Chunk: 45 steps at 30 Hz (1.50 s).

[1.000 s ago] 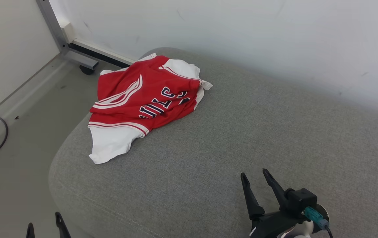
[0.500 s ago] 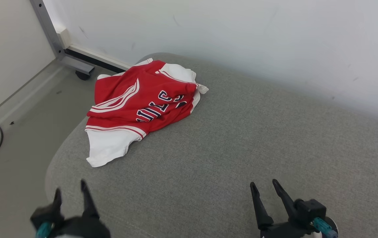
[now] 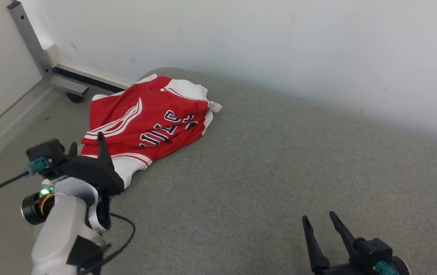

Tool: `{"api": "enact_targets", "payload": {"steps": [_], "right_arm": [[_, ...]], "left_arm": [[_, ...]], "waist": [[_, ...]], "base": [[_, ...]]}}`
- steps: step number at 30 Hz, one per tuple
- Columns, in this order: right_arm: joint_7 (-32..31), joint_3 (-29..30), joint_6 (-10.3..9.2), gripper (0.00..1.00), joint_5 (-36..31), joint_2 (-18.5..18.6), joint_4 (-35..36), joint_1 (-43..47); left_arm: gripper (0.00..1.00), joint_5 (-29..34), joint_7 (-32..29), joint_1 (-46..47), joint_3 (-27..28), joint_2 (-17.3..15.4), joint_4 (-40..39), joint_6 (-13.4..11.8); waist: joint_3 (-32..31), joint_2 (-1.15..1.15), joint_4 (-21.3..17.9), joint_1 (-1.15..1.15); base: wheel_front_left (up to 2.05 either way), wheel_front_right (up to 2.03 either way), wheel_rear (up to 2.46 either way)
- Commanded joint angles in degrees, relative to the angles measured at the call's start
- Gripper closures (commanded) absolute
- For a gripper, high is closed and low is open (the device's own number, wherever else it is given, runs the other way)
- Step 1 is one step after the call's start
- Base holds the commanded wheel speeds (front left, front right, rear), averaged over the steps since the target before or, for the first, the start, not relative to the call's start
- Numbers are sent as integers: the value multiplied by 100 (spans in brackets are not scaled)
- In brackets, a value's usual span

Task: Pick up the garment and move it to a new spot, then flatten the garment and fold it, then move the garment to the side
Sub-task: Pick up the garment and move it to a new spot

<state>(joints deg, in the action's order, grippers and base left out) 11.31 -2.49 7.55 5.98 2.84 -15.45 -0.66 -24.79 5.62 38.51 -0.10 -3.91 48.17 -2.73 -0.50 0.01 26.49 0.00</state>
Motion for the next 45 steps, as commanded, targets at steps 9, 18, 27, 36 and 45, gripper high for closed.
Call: {"api": "enact_targets", "payload": {"steps": [9, 18, 27, 36, 45], "right_arm": [[-514, -88, -12, 0, -165, 168, 1182, 16], [-699, -129, -12, 0, -13, 308, 1775, 72], [-622, -187, -12, 0, 101, 296, 1804, 63], [-489, -381, -12, 0, 219, 173, 1453, 3], [-252, -514, -12, 0, 360, 26, 852, 185]], "left_arm": [[0, -520, -204, 1110, 453, -357, 781, 47], [0, -646, -419, 1597, 616, -869, 1419, -19], [0, -605, -664, 1762, 588, -1091, 1847, -385], [100, -376, -842, 1601, 302, -1260, 2060, -520], [100, -64, -1090, 1795, -37, -1773, 1775, -365]], "waist": [[1519, -1, -1877, 0], [2108, -1, -2666, 0], [2301, -1, -2950, 0], [1735, -1, -2910, 0], [639, -1, -2738, 0]], "base": [[0, 0, 0], [0, 0, 0], [0, 0, 0], [0, 0, 0], [0, 0, 0]]}}
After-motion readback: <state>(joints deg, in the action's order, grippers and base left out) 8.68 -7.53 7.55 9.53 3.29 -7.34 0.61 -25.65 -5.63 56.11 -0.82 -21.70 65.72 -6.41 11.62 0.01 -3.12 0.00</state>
